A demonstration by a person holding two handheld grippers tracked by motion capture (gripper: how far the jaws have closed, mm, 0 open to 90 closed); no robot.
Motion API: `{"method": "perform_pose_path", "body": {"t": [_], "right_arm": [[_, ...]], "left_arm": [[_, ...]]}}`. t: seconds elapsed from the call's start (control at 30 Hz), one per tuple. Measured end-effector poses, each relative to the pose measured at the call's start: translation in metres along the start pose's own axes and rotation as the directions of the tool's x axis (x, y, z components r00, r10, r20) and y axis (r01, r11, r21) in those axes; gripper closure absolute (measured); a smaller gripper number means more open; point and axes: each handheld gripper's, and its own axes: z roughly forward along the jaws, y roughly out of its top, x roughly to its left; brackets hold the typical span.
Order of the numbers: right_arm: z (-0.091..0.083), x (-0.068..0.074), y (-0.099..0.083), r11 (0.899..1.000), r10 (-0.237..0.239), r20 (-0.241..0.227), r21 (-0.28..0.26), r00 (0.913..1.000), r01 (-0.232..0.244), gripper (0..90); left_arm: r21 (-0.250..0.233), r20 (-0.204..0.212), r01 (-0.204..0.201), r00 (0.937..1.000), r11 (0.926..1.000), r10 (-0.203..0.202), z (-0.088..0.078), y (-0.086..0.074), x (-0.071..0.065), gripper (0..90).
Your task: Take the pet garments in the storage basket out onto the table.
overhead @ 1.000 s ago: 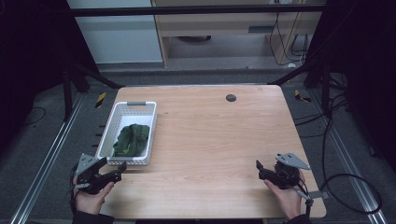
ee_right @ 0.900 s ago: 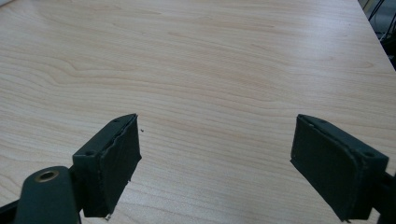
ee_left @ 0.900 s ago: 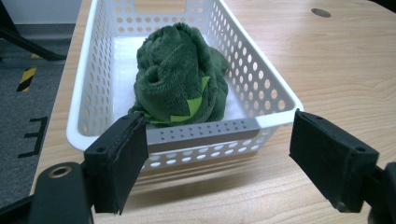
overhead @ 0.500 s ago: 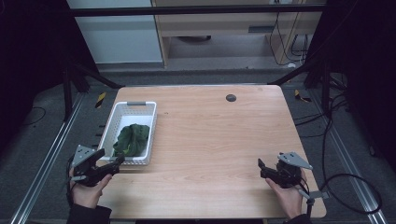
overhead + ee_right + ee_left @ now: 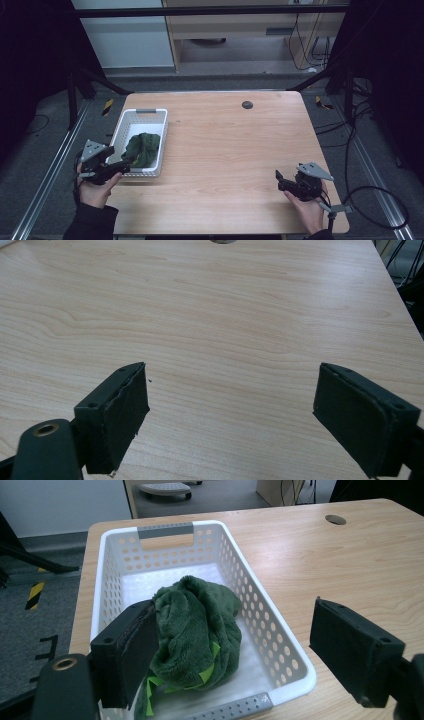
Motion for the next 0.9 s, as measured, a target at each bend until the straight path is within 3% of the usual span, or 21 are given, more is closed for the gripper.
{"method": "perform_pose_path", "body": {"t": [0.17,0.9], "right_arm": [[0.001,0.0,0.0,1.0,-0.005,0.0,0.001,1.0,0.005,13.8],[0.004,0.002,-0.001,1.0,-0.014,-0.017,0.027,0.9998,0.014,13.8]], "left_arm": [[0.007,-0.011,0.007,0.9999,1.0,-0.007,0.004,0.006,0.006,18.5],[0.107,-0.033,-0.027,0.999,0.9938,0.031,0.036,0.029,0.019,17.9]]}}
